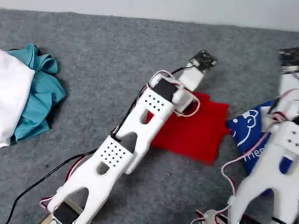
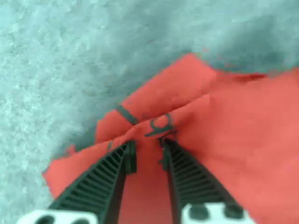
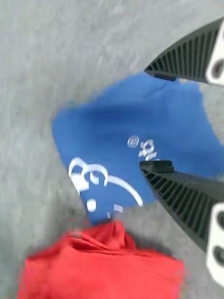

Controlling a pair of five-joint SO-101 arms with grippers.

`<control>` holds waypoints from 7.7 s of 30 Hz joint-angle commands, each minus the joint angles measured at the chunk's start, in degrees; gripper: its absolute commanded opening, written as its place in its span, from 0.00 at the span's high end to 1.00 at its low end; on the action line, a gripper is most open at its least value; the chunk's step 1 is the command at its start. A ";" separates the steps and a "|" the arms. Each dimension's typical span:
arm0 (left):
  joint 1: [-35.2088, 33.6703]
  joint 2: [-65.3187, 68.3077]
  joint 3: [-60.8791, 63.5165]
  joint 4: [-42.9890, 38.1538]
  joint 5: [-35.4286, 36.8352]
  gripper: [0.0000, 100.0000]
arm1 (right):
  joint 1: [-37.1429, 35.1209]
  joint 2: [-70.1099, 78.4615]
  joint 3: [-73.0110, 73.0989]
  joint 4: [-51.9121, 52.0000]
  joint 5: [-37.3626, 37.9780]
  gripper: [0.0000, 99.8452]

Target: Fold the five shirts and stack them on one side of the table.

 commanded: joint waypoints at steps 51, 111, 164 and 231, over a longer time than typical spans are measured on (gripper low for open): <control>-8.35 -60.04 -3.38 14.15 -3.08 0.90 | -24.04 59.82 -56.09 24.13 -10.02 0.99; -29.71 -59.96 1.27 14.15 -1.93 0.89 | 22.73 25.27 -47.47 28.79 -16.00 0.71; -51.52 -50.99 16.48 14.51 8.97 0.99 | -4.97 -12.70 -11.08 28.35 -8.97 0.71; -73.85 -96.44 74.59 13.36 -5.80 0.99 | -67.03 90.51 -86.77 7.78 -12.75 0.73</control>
